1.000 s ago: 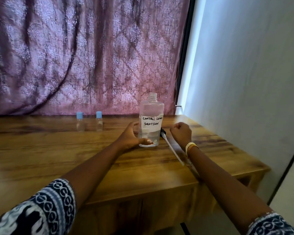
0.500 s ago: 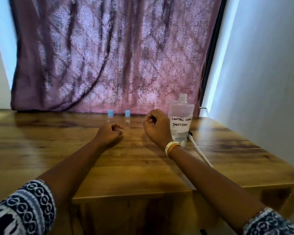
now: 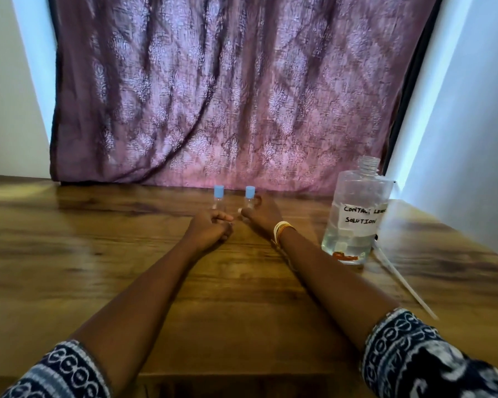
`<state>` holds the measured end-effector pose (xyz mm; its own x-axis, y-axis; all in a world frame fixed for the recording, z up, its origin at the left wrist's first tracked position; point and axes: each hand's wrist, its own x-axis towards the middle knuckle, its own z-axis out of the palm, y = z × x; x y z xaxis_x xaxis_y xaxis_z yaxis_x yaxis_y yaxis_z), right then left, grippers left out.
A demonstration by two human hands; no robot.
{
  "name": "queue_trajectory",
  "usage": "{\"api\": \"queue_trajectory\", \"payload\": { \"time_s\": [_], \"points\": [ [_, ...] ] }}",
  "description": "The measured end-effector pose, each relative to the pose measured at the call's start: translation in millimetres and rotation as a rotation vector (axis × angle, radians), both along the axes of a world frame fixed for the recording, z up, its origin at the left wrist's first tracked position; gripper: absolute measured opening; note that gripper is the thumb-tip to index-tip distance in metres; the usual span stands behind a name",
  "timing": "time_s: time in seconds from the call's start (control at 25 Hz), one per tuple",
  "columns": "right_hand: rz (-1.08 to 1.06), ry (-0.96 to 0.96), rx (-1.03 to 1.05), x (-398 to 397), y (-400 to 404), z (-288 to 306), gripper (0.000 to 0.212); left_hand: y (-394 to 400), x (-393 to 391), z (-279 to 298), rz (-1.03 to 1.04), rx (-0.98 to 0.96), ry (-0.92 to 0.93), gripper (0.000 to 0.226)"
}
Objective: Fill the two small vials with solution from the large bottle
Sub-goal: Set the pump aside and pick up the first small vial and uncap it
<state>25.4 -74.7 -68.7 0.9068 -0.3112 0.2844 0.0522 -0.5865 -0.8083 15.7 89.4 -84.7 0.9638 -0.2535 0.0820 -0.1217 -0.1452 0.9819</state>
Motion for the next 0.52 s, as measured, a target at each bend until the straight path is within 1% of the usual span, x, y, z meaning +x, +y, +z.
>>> {"api": "queue_trajectory", "payload": {
  "time_s": [0.08, 0.2, 0.32, 0.4, 0.44, 0.52],
  "points": [
    [0.021, 0.008, -0.023, -0.7, 0.2, 0.5, 0.037, -2.0, -0.7, 0.9, -0.012, 0.003, -0.002, 0.015],
    [0.121, 0.017, -0.057, -17.3, 2.9, 2.2, 0.025, -6.5, -5.5, 1.2, 0.000, -0.083, -0.040, 0.021],
    [0.284, 0.008, -0.041, -48.4, -0.4, -2.7, 0.023, -13.8, -14.2, 1.8, -0.047, -0.149, -0.112, 0.039],
    [0.341, 0.003, -0.072, -70.6, -4.2, -4.0, 0.026, -17.4, -22.0, 0.5, -0.096, -0.088, -0.175, 0.046],
    [0.349, 0.022, -0.096, -78.6, -6.8, -2.1, 0.026, -18.8, -25.3, 0.2, -0.108, -0.036, -0.202, 0.044],
    [0.374, 0.102, -0.183, -85.8, -11.0, 6.6, 0.015, -19.2, -29.7, -1.9, -0.096, 0.022, -0.227, 0.036]
  ]
}}
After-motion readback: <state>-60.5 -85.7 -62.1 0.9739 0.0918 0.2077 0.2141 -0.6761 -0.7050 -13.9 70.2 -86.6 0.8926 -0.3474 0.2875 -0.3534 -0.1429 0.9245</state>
